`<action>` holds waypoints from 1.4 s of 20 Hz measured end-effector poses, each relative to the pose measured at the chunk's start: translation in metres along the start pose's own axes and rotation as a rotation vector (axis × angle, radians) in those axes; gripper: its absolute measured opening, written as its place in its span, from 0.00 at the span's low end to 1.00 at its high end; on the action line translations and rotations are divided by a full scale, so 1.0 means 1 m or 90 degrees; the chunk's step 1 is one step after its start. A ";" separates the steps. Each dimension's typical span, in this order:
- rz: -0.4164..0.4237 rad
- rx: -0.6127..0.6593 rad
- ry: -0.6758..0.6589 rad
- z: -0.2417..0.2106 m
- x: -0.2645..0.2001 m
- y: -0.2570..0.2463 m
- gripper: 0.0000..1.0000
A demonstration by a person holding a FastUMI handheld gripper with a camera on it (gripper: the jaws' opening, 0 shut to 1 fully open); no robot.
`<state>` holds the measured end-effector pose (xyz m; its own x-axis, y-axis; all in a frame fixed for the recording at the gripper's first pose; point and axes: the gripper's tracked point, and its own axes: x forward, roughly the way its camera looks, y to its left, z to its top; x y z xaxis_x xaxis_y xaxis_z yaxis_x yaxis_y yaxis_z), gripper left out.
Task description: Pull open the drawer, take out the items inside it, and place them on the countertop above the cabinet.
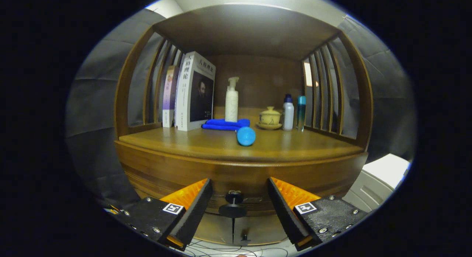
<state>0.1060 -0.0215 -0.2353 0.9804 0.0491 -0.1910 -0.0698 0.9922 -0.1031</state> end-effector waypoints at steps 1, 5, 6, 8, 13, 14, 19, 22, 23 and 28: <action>-0.003 -0.008 -0.011 0.015 -0.007 -0.008 0.94; -0.007 -0.003 -0.040 0.079 -0.029 -0.032 0.95; -0.012 0.001 -0.042 0.092 -0.036 -0.040 0.95; -0.014 -0.005 -0.040 0.112 -0.056 -0.050 0.95; -0.039 0.006 -0.078 0.177 -0.105 -0.065 0.95; -0.047 0.011 -0.075 0.185 -0.115 -0.067 0.95; -0.074 -0.052 -0.118 0.209 -0.159 -0.064 0.94; -0.071 -0.084 -0.132 0.221 -0.170 -0.044 0.94; -0.074 -0.078 -0.123 0.219 -0.174 -0.039 0.94; 0.034 -0.013 -0.084 0.202 -0.183 0.030 0.94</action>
<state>-0.0379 0.0229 -0.0065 0.9909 0.1174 -0.0662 -0.1245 0.9854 -0.1158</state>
